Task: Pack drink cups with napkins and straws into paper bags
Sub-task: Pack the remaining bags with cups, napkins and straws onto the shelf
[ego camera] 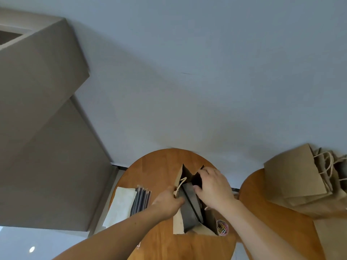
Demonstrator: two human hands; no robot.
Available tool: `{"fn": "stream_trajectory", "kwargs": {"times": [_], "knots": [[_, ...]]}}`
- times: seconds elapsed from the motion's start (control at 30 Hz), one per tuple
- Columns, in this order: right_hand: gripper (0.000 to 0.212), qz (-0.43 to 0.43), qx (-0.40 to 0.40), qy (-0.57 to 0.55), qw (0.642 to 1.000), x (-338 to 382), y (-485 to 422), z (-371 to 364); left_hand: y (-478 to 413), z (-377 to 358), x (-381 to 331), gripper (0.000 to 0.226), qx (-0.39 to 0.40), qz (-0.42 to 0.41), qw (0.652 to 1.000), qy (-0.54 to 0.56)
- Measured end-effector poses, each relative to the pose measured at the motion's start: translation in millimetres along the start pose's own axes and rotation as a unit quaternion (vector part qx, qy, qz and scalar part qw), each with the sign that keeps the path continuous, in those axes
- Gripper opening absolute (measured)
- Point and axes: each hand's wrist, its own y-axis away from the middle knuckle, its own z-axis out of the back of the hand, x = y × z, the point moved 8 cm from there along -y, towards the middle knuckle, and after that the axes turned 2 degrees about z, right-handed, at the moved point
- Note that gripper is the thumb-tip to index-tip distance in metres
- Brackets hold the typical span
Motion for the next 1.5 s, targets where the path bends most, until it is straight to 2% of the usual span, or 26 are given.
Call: {"fn": "stream_trajectory", "kwargs": {"times": [0.07,0.1,0.2,0.27,0.33,0.37,0.43,0.5,0.57,0.63,0.77,0.8,0.83,0.9,0.97,1.03,1.1,1.17,1.2,1.27,1.33,1.5], "knots": [[0.064,-0.104,0.025,-0.124,0.986,-29.7,7.6,0.7,3.0,-6.8,1.2,0.055,0.021,-0.008,1.0,-0.014],[0.07,-0.154,0.06,-0.202,0.965,-41.9,14.3,-7.9,4.0,-11.2,2.1,0.064,0.032,-0.011,0.999,-0.016],[0.08,-0.249,0.126,-0.421,0.863,-54.2,41.8,-40.6,9.4,-24.8,5.1,0.083,0.07,-0.005,0.997,-0.013],[0.082,-0.274,0.156,-0.493,0.811,-50.0,59.2,-62.0,13.6,-33.3,5.4,0.088,0.092,-0.005,0.996,-0.013],[0.082,-0.269,0.178,-0.522,0.79,-39.3,68.5,-76.9,18.5,-41.6,2.6,0.087,0.113,-0.011,0.994,-0.011],[0.079,-0.259,0.183,-0.533,0.784,-32.0,69.6,-79.0,21.3,-44.8,-1.0,0.079,0.118,-0.019,0.993,-0.009],[0.065,-0.243,0.179,-0.561,0.771,-18.6,68.0,-77.0,24.5,-51.0,-9.4,0.056,0.122,-0.035,0.992,0.009],[0.051,-0.234,0.175,-0.577,0.763,-7.1,65.4,-70.5,25.6,-57.8,-15.8,0.047,0.127,-0.045,0.99,0.053],[0.052,-0.215,0.166,-0.579,0.769,-0.6,62.6,-66.6,25.1,-61.1,-18.0,0.052,0.108,-0.045,0.992,0.047],[0.052,-0.203,0.155,-0.583,0.771,2.4,60.9,-67.9,22.1,-62.0,-15.8,0.051,0.069,-0.022,0.997,-0.033],[0.046,-0.17,0.15,-0.6,0.767,-1.1,65.9,-71.7,15.0,-55.0,-15.1,0.025,-0.019,0.01,0.982,-0.187],[0.04,-0.152,0.146,-0.594,0.776,-3.8,66.0,-71.2,14.0,-51.5,-16.7,0.024,-0.031,0.004,0.977,-0.209],[0.032,-0.125,0.137,-0.575,0.797,-6.7,64.6,-68.3,13.1,-46.5,-17.0,0.025,-0.041,0.002,0.973,-0.229],[0.016,-0.079,0.101,-0.466,0.875,-18.8,59.1,-60.1,12.5,-33.6,-15.9,0.024,-0.054,0.004,0.964,-0.26],[0.035,-0.052,0.024,-0.319,0.946,-34.7,52.4,-46.4,11.5,-23.0,-13.4,0.025,-0.052,0.0,0.956,-0.289],[0.051,-0.011,-0.079,-0.21,0.975,-41.0,47.5,-24.0,10.1,-15.5,-12.3,0.026,-0.045,-0.017,0.943,-0.328],[0.062,0.05,-0.128,-0.136,0.981,-38.7,43.6,-13.7,8.7,-9.8,-11.6,0.028,-0.037,-0.034,0.932,-0.359],[0.066,0.107,-0.11,-0.084,0.985,-34.5,37.4,-15.9,8.6,-9.3,-12.8,0.03,-0.013,-0.057,0.924,-0.379],[0.059,0.131,-0.079,-0.068,0.986,-32.0,34.8,-21.2,9.0,-10.7,-14.6,0.031,0.002,-0.072,0.92,-0.384],[0.028,0.163,-0.037,-0.043,0.985,-27.4,32.3,-30.7,10.3,-11.4,-20.2,0.031,0.005,-0.099,0.917,-0.387],[0.015,0.148,-0.035,-0.058,0.987,-28.8,31.3,-30.9,11.3,-6.2,-26.2,0.03,-0.033,-0.107,0.922,-0.369],[0.015,0.105,-0.015,-0.135,0.985,-37.5,28.7,-35.7,13.7,-0.2,-35.5,0.024,-0.118,-0.122,0.939,-0.3]]}}
